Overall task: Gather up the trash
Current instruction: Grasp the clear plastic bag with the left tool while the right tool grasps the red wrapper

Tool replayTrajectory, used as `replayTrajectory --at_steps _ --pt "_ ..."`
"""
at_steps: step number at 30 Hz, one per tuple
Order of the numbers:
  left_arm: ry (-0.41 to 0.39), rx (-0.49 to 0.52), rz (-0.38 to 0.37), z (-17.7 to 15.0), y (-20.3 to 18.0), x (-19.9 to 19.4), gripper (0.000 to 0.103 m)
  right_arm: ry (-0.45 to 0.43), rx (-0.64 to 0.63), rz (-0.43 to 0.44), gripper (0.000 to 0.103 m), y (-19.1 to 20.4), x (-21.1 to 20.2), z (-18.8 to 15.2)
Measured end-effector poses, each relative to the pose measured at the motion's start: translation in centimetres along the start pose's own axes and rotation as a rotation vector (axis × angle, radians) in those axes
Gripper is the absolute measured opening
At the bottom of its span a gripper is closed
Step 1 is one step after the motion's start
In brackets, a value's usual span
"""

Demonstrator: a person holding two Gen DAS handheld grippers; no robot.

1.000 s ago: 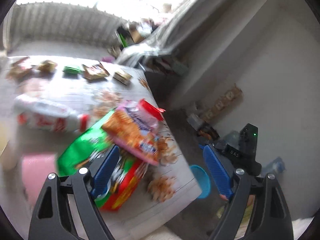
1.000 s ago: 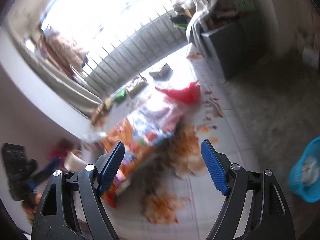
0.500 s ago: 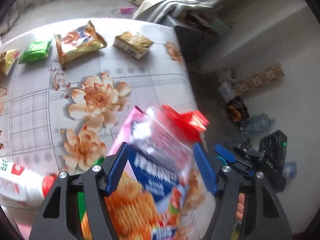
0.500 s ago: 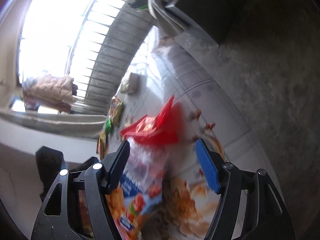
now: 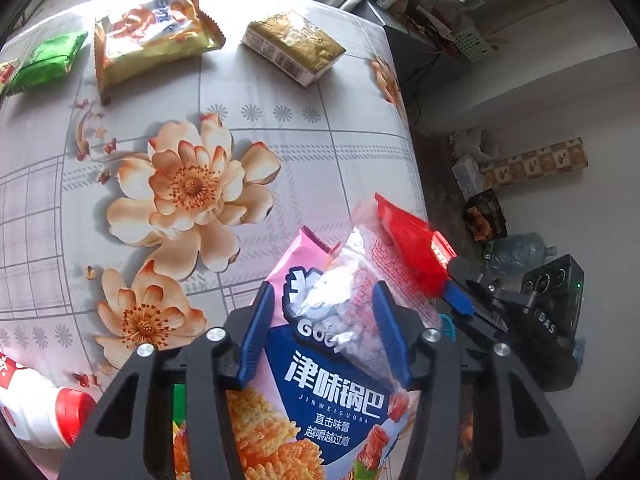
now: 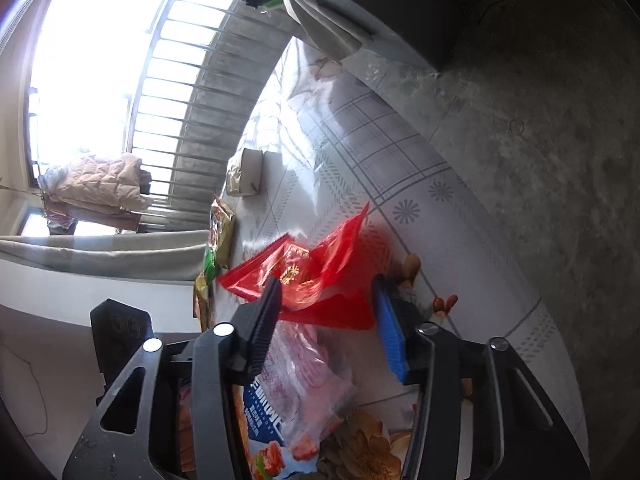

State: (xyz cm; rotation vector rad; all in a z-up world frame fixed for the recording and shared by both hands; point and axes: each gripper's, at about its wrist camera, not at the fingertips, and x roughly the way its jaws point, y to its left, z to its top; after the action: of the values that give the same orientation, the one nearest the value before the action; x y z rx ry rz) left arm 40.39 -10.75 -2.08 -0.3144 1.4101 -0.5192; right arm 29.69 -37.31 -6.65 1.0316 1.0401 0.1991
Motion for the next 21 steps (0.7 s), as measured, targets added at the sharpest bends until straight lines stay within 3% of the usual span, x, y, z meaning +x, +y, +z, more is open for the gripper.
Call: replayTrajectory --at_steps 4,9,12,21 --pt "0.003 0.018 -0.021 -0.2 -0.4 0.1 0.037 0.017 -0.011 -0.005 0.026 -0.3 0.2 0.0" --pt "0.011 0.027 -0.041 -0.5 -0.5 0.2 0.013 0.017 0.003 0.000 0.013 -0.8 0.2 -0.2" --pt "0.002 0.042 -0.046 -0.8 -0.8 0.1 0.005 0.011 0.012 0.008 0.007 -1.2 0.0 -0.3" --pt "-0.076 0.096 -0.073 -1.8 -2.2 -2.4 0.001 -0.032 0.016 0.056 0.002 -1.8 -2.2 -0.5"
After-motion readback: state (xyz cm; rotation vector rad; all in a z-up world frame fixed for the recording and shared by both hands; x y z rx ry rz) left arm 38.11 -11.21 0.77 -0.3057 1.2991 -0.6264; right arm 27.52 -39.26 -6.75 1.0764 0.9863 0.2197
